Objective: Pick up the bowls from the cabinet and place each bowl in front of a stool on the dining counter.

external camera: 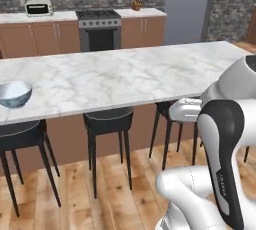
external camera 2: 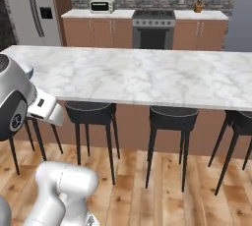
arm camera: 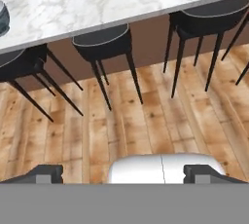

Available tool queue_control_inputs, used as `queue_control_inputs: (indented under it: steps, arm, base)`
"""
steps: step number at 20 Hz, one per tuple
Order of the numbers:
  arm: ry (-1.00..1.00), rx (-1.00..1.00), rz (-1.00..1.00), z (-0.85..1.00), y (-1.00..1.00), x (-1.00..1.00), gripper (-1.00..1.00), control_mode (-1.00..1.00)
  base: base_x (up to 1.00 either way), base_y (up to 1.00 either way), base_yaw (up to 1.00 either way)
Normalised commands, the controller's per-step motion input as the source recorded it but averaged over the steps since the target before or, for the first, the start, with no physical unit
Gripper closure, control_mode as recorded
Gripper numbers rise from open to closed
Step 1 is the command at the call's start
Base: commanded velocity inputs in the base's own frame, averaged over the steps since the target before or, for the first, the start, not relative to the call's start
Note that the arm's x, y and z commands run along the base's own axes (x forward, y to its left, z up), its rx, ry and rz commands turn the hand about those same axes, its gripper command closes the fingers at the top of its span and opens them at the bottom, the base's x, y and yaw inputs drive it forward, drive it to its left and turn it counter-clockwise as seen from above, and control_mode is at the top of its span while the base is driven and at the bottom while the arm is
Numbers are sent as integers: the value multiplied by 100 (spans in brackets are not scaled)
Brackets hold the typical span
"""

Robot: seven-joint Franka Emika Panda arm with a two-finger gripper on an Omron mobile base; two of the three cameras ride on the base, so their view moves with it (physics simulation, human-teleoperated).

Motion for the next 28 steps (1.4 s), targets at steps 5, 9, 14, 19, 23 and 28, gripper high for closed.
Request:
queue_control_inputs:
  steps: [5, 9, 14, 19, 23, 28]
  arm:
    - [0, 0, 0, 0, 0, 0, -100, 100]
    - [0, 0, 0, 0, 0, 0, -100, 100]
    - [0, 0, 0, 0, 0, 0, -100, 100]
    - [0, 0, 0, 0, 0, 0, -100, 100]
    - [0, 0, 0, 0, 0, 0, -100, 100]
    - [0, 0, 0, 0, 0, 0, -100, 100]
  base:
    - [51, -100, 2]
    - [98, -100, 4]
    - [92, -100, 3]
    - [20, -100, 0]
    - [0, -100, 0]
    - [0, -100, 0]
